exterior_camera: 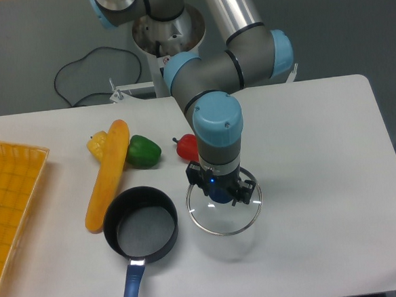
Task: Place the lid on the table
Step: 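Hold the glass lid by its knob with the gripper above the table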
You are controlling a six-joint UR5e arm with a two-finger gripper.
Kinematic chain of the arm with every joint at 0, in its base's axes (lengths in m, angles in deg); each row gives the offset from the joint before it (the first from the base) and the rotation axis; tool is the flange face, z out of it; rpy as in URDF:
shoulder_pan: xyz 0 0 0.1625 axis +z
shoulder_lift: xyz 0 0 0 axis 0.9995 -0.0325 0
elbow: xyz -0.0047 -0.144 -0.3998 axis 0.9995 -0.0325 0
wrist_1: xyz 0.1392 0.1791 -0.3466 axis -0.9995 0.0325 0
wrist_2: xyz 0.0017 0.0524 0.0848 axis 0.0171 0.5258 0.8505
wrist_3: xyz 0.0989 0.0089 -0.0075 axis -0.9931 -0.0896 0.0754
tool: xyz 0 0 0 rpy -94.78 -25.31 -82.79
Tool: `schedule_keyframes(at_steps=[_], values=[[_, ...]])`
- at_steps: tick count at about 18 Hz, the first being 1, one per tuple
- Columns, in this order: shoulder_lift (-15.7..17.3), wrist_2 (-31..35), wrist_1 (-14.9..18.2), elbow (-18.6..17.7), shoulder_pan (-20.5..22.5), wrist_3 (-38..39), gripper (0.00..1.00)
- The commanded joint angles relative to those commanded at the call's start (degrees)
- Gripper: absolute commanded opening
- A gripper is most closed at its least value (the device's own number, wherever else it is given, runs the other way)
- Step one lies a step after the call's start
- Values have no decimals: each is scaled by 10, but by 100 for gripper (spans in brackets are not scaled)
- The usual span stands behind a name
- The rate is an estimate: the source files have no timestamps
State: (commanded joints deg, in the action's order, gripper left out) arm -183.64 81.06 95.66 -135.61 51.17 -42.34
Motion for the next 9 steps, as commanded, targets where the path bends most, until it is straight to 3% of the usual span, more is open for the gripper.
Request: schedule_keyframes(at_steps=[9], values=[[-3, -2, -2, 0, 1, -1, 51]])
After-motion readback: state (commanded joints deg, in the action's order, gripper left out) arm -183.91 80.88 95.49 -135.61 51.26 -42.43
